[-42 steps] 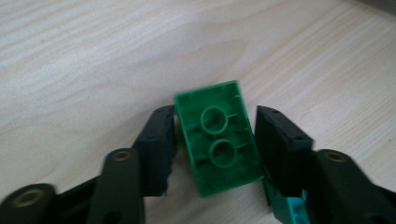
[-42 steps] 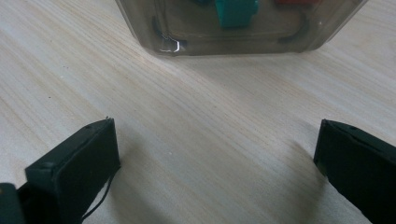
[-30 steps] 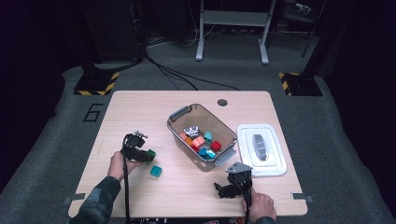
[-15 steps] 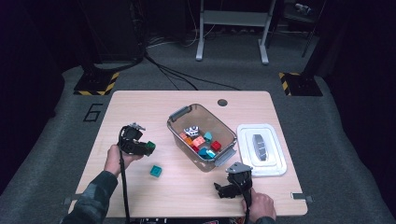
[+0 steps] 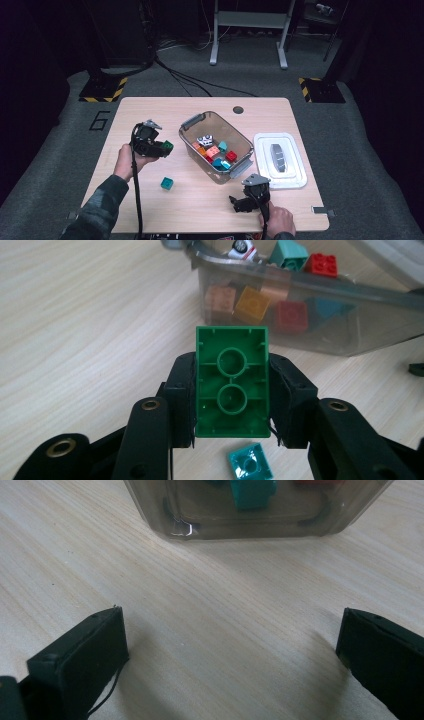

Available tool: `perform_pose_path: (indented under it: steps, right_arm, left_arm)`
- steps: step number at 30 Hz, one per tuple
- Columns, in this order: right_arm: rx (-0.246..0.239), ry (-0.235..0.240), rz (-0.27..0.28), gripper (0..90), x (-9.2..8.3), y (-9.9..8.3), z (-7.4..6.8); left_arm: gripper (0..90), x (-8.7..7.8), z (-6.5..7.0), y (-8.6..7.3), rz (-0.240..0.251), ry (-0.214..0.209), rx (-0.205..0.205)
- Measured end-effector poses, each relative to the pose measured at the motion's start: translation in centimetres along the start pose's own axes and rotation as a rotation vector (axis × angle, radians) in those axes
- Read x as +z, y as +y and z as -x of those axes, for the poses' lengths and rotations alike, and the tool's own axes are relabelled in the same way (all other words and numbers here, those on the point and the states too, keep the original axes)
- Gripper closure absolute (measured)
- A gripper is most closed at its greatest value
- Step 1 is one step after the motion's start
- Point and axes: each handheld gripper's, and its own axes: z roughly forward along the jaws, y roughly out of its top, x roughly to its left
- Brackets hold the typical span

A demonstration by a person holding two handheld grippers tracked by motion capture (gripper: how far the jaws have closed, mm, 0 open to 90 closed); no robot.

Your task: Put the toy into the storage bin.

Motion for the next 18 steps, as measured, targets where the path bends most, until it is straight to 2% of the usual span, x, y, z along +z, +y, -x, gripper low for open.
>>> perform_pose_path:
  steps: [8,9,18]
  right_arm:
    - [0.000,0.000,0.000,0.0,0.0,0.0,0.0]
    - [0.000,0.000,0.000,0.0,0.0,0.0,0.0]
    - [0.000,0.000,0.000,0.0,0.0,0.0,0.0]
  left_arm:
    - [59.2,-0.9,0.9,2.2,0.029,-0.031,0.031]
    - [59.2,-1.0,1.3,2.8,0.035,-0.035,0.042]
    - [59.1,-0.3,3.4,5.0,0.035,-0.073,0.089]
